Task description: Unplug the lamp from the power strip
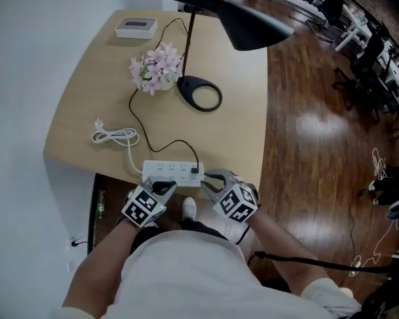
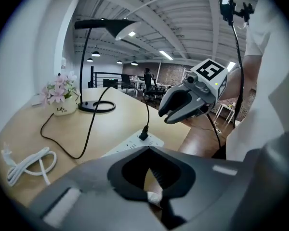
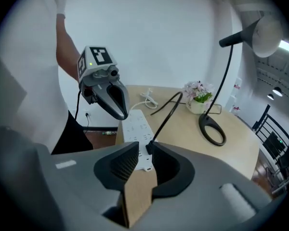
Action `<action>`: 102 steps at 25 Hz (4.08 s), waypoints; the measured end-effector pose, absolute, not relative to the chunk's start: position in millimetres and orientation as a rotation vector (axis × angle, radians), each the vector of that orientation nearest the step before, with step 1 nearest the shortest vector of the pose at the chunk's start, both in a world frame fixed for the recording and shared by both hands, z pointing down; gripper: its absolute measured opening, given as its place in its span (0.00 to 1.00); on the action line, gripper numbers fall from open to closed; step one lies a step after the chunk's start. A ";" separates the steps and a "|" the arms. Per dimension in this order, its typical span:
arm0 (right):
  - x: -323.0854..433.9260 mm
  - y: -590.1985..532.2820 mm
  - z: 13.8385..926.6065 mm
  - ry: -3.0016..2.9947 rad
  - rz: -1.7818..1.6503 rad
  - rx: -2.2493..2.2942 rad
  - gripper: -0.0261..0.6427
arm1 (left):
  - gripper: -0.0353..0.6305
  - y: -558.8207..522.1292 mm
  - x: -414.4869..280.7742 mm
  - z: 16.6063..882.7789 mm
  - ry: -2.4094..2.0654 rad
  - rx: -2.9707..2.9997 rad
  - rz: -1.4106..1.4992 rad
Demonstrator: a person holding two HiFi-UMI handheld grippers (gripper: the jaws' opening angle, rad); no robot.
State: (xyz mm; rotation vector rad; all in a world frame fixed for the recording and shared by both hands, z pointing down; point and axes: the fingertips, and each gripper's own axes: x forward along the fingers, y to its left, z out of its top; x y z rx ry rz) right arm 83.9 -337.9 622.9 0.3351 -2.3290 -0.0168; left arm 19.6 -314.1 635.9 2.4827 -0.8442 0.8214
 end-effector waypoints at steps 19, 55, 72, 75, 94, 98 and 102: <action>54.9 -357.6 672.3 -2.236 -0.105 -0.017 0.12 | 0.05 -346.1 39.8 692.3 -0.674 2.335 1.000; 91.9 -440.2 691.6 -2.289 0.411 0.430 0.33 | 0.06 -343.1 17.9 648.5 -0.854 2.345 0.829; 86.6 -268.3 577.5 -2.392 0.375 0.813 0.38 | 0.06 -197.4 -54.9 525.2 -0.881 2.606 0.523; 61.7 -199.8 548.5 -2.425 0.371 0.867 0.38 | 0.06 -139.5 -85.6 499.4 -0.892 2.655 0.469; 60.6 113.3 469.8 -2.516 0.213 0.909 0.38 | 0.06 115.8 -93.0 438.3 -0.981 2.815 0.340; 90.7 191.1 474.3 -2.520 0.229 0.898 0.38 | 0.06 182.3 -64.3 431.6 -1.029 2.804 0.301; 112.5 254.6 476.8 -2.513 0.257 0.896 0.38 | 0.06 241.4 -47.5 431.3 -1.033 2.782 0.306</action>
